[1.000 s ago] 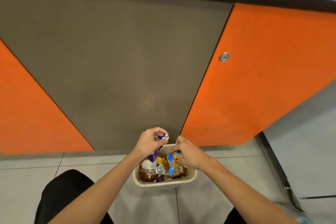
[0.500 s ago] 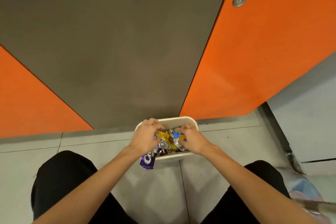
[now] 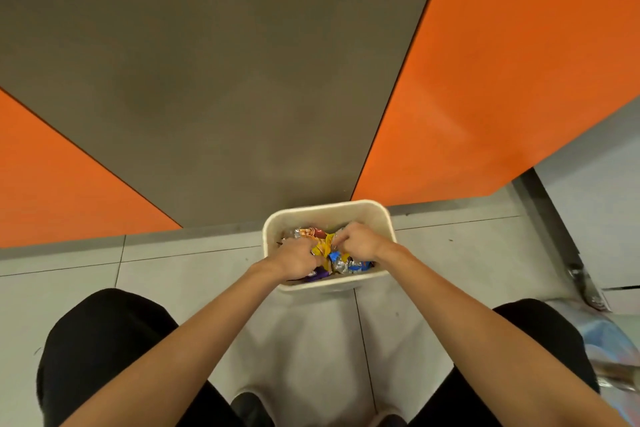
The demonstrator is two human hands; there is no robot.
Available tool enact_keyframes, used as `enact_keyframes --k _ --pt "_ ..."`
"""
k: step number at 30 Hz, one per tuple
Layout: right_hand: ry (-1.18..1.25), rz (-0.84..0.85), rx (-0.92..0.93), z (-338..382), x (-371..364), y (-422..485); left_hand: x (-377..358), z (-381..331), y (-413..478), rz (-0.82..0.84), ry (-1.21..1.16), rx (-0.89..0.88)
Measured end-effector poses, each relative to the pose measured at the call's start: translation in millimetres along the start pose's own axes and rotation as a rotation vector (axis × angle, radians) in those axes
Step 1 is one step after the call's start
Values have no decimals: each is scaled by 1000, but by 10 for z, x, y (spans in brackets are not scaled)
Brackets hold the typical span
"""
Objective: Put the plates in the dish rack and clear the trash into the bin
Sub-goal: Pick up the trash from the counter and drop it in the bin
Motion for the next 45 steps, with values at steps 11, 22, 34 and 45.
enact_keyframes --k 11,22,34,45 --pt "108 -240 131 -87 466 -488 -12 -42 16 86 -278 138" --pt "-1 -296 182 12 428 -585 238 90 -320 -125 -369 58" --pt "32 -379 398 718 641 -996 912 -179 -683 -503 -423 -202" --pt "65 -594 741 1918 1436 -1850 2197 -728 -1566 -886 -489 -399"
Point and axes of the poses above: each hand's wrist, its own y-axis towards the middle knuckle, its own x-axis out of the back of the hand, z = x × y, the point moved 7 cm from there along y, towards the middle knuckle, and after that the axes turned 9 degrees about y, right-handed, at the moved point
